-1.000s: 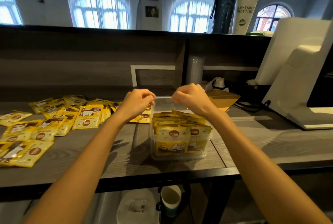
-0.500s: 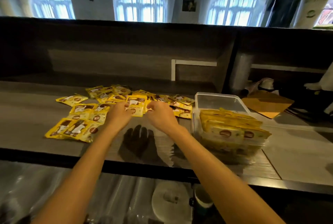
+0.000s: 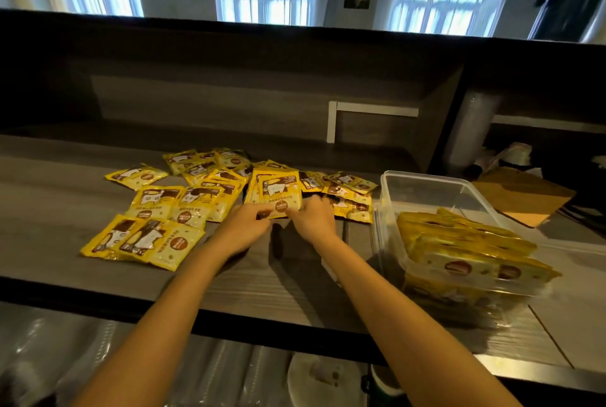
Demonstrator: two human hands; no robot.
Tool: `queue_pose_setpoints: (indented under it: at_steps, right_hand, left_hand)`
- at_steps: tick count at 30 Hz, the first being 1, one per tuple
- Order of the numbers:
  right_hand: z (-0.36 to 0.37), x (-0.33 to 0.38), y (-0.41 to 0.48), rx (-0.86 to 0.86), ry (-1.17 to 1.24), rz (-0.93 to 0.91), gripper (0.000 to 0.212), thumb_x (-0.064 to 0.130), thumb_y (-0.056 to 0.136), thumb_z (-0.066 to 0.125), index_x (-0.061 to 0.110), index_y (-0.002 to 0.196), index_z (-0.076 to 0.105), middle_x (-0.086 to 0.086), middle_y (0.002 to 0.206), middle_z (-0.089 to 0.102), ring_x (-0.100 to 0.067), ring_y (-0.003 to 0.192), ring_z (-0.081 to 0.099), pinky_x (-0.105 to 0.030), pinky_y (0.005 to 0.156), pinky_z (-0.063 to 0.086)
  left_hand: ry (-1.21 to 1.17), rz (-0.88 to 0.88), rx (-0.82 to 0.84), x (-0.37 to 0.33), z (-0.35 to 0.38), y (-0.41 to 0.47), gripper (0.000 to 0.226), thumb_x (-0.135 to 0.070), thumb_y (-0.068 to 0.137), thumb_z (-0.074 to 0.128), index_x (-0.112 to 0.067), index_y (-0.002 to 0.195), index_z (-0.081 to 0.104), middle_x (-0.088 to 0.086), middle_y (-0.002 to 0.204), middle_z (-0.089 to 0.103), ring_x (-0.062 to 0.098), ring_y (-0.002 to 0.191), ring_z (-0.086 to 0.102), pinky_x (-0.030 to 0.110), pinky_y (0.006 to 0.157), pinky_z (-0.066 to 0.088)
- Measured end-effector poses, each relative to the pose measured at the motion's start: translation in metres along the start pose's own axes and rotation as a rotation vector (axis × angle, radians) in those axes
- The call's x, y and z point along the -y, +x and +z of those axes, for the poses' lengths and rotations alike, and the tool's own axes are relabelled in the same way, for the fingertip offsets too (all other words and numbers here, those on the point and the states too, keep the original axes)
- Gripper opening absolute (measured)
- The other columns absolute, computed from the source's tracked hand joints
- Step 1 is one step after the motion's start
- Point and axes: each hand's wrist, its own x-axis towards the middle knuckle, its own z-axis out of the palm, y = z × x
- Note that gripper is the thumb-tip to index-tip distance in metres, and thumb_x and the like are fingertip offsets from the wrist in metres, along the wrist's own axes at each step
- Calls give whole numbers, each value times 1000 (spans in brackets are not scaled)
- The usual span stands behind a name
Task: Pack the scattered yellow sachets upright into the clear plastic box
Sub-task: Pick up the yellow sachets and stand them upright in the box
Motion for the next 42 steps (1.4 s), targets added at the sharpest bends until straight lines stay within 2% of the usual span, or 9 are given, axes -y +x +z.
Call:
queue_pose_setpoints:
  at_steps: [4, 7, 11, 20, 25, 28, 35, 39, 42]
  right_hand:
    - [-5, -2, 0, -80, 298, 94, 30, 17, 90, 56, 5, 116, 48, -11, 108, 57, -26, 99, 57, -29, 61, 38]
    - [-13, -2, -4, -222, 473, 91, 24, 9, 92, 50, 6, 116, 47, -9, 106, 57, -20, 90, 56, -22, 55, 41]
    - [-18, -4, -4, -374, 502, 91, 25, 8, 91, 48, 6, 116, 47, -11, 107, 60, -24, 98, 59, -35, 78, 53]
    - [-21, -9, -11, -430, 441, 45, 25, 5, 96, 36, 8, 121, 35, -13, 114, 53, -28, 105, 59, -44, 84, 55]
    - [-31, -9, -18, -418, 398, 35, 28, 2, 96, 38, 5, 123, 36, -12, 116, 54, -24, 108, 57, -32, 85, 49]
    - [-34, -8, -23, -397, 373, 25, 30, 2, 95, 40, 6, 125, 36, -11, 117, 54, -23, 108, 56, -30, 83, 48]
    - [-38, -4, -35, -417, 387, -29, 43, 2, 92, 47, 8, 133, 35, -9, 127, 53, -20, 117, 54, -30, 89, 50]
    - [-45, 1, -44, -452, 337, -146, 32, 4, 93, 46, 10, 124, 40, -8, 117, 59, -19, 106, 60, -26, 79, 52]
    - [-57, 17, -52, -469, 282, -269, 35, 6, 92, 49, 10, 126, 41, -9, 115, 62, -21, 105, 62, -33, 82, 56]
  left_hand:
    - [-116, 45, 80, -5, -5, 2, 41, 5, 89, 43, -11, 122, 60, 3, 129, 57, 10, 115, 49, 21, 90, 35]
    - [8, 86, -47, -1, 1, 10, 42, -1, 92, 41, -13, 130, 52, 5, 140, 47, 16, 128, 43, 27, 101, 36]
    - [291, 2, 64, 3, 9, 16, 51, -18, 99, 31, -15, 148, 17, 8, 158, 7, 23, 146, 4, 37, 117, 11]
    - [514, 36, -3, -17, 5, 10, 27, -11, 91, 49, -11, 117, 55, 15, 117, 57, 35, 113, 53, 45, 88, 46]
    - [450, 74, 231, -20, 0, 17, 69, -27, 92, 51, -20, 148, 12, 6, 155, 13, 25, 144, 8, 40, 115, 19]
    - [379, 92, 371, -17, 4, 18, 68, -35, 93, 47, -25, 149, 10, 4, 158, 12, 22, 146, 11, 41, 118, 17]
    - [290, 52, 218, -26, 2, 16, 87, -31, 78, 72, -20, 147, 20, 5, 154, 23, 23, 140, 28, 39, 110, 35]
    - [186, 4, -27, -34, -7, 13, 53, -23, 73, 75, -6, 118, 55, 14, 126, 53, 27, 115, 51, 37, 90, 45]
    - [-16, -13, -274, -51, -23, 6, 26, -18, 80, 68, -8, 101, 57, 12, 102, 59, 24, 94, 56, 28, 67, 45]
